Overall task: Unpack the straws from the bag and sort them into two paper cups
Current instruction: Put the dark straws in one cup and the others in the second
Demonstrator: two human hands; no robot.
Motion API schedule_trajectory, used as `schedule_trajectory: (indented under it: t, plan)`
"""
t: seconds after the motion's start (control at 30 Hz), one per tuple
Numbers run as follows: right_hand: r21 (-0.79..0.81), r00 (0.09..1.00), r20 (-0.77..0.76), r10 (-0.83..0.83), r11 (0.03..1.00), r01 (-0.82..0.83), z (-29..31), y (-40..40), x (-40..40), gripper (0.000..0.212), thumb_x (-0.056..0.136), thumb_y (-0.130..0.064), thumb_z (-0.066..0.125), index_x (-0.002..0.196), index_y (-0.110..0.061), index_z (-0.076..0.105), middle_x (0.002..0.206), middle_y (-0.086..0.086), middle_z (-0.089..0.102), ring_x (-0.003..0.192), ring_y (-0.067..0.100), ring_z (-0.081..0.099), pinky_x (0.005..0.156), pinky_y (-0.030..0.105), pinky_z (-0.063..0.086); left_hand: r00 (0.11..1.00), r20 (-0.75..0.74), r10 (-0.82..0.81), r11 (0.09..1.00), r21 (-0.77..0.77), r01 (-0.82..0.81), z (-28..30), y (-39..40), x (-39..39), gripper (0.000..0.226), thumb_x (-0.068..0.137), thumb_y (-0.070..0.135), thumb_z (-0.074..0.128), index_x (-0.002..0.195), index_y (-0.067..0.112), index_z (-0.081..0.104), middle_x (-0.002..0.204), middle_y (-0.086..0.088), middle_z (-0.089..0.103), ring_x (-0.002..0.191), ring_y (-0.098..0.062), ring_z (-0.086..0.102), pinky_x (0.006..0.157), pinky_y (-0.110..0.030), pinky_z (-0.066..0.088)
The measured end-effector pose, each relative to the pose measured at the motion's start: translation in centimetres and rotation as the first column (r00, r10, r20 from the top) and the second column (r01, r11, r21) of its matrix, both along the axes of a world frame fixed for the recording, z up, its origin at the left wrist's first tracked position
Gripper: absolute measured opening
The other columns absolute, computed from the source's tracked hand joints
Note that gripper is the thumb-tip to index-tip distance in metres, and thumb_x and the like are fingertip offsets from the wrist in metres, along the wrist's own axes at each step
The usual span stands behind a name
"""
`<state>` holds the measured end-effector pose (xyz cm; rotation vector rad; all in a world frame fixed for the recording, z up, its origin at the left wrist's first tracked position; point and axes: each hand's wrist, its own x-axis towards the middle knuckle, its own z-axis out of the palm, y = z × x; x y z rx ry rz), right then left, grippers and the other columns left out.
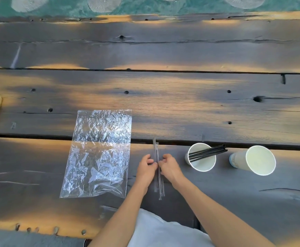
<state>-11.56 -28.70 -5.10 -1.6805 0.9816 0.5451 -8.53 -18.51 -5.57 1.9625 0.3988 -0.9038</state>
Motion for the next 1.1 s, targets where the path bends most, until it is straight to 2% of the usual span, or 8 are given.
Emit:
schedule_trajectory:
  t: [0.17, 0.3, 0.47, 0.63, 0.77, 0.9, 1.0, 1.1]
  plan:
    - [0.094, 0.998, 0.006, -0.055, 0.994, 0.054, -0.5, 0.0, 0.4, 0.042, 0.093, -0.009, 0.051, 0.134, -0.004, 0.053, 0.119, 0.015, 0.067, 0.109, 0.026, 0.065, 0.097, 0.039, 0.053, 0.999, 0.031, 0.021, 0.998, 0.061, -0.023, -0.5, -1.1, -0.8, 0.025, 0.096, 0.009, 0.057, 0.117, 0.009, 0.072, 0.109, -0.007, 0.073, 0.1, -0.022, 0.067, 0.092, -0.038, 0.055]
    - [0.159, 0.992, 0.043, -0.116, 0.981, 0.107, -1.0, -0.4, 0.1, 0.031, 0.091, -0.006, 0.059, 0.122, 0.001, 0.062, 0.107, 0.018, 0.071, 0.102, 0.029, 0.069, 0.096, 0.045, 0.054, 0.993, 0.113, 0.025, 0.995, 0.091, -0.035, -0.4, -0.8, -0.9, 0.021, 0.094, 0.009, 0.06, 0.085, 0.01, 0.079, 0.078, -0.001, 0.074, 0.075, -0.016, 0.065, 0.062, -0.024, 0.048]
    - [0.167, 0.994, 0.09, -0.067, 0.985, 0.051, -1.0, -0.5, -0.3, 0.02, 0.091, -0.002, 0.06, 0.109, 0.003, 0.068, 0.101, 0.02, 0.072, 0.087, 0.021, 0.069, 0.087, 0.035, 0.06, 0.992, 0.111, 0.063, 0.996, 0.06, -0.07, -0.2, -0.5, -1.1, 0.015, 0.091, 0.007, 0.068, 0.087, 0.014, 0.08, 0.08, 0.001, 0.076, 0.078, -0.014, 0.07, 0.067, -0.023, 0.052]
    - [0.193, 0.987, 0.151, -0.052, 0.981, 0.022, -0.5, -0.5, -0.9, 0.021, 0.095, -0.003, 0.059, 0.079, -0.016, 0.066, 0.074, 0.002, 0.066, 0.061, 0.009, 0.059, 0.065, 0.019, 0.055, 0.984, 0.02, 0.176, 0.982, -0.068, -0.175, -0.1, 0.5, -1.3, 0.015, 0.09, 0.011, 0.073, 0.081, 0.023, 0.077, 0.08, 0.002, 0.078, 0.077, -0.01, 0.071, 0.063, -0.015, 0.05]
    - [0.271, 0.978, 0.192, -0.081, 0.962, 0.026, -0.1, -0.4, -1.3, 0.014, 0.096, -0.01, 0.061, 0.087, -0.008, 0.072, 0.075, 0.005, 0.07, 0.06, 0.011, 0.059, 0.064, 0.021, 0.052, 0.971, -0.106, 0.214, 0.956, -0.183, -0.23, 0.2, 1.3, -1.4, 0.006, 0.091, 0.009, 0.072, 0.089, 0.01, 0.078, 0.087, -0.012, 0.078, 0.08, -0.02, 0.069, 0.08, -0.036, 0.055]
    - [0.306, 0.959, 0.255, -0.125, 0.951, 0.042, 0.5, -0.3, -1.6, 0.017, 0.094, -0.012, 0.065, 0.08, -0.004, 0.065, 0.063, 0.002, 0.063, 0.056, 0.015, 0.057, 0.058, 0.024, 0.051, 0.956, -0.178, 0.234, 0.899, -0.335, -0.283, 1.1, 2.4, -1.1, 0.011, 0.087, 0.002, 0.074, 0.092, -0.006, 0.069, 0.084, -0.019, 0.072, 0.075, -0.024, 0.066, 0.077, -0.035, 0.052]
    - [0.284, 0.954, 0.288, -0.086, 0.959, 0.001, 1.0, -0.5, -2.1, 0.015, 0.096, -0.014, 0.062, 0.088, -0.002, 0.063, 0.065, 0.003, 0.065, 0.06, 0.017, 0.061, 0.062, 0.028, 0.055, 0.977, -0.165, 0.138, 0.914, -0.359, -0.189, 1.9, 2.9, -1.1, 0.006, 0.091, 0.003, 0.07, 0.094, -0.002, 0.068, 0.079, -0.013, 0.072, 0.07, -0.02, 0.064, 0.072, -0.032, 0.051]
    - [0.227, 0.926, 0.376, -0.043, 0.973, -0.048, 1.9, -1.0, -3.2, 0.011, 0.096, -0.011, 0.06, 0.088, -0.004, 0.063, 0.067, 0.008, 0.065, 0.06, 0.019, 0.061, 0.06, 0.03, 0.057, 0.984, -0.075, -0.16, 0.952, -0.275, 0.134, 2.5, 3.3, -1.8, 0.022, 0.098, 0.022, 0.063, 0.083, 0.012, 0.074, 0.077, -0.003, 0.071, 0.065, -0.011, 0.056, 0.057, -0.021, 0.043]
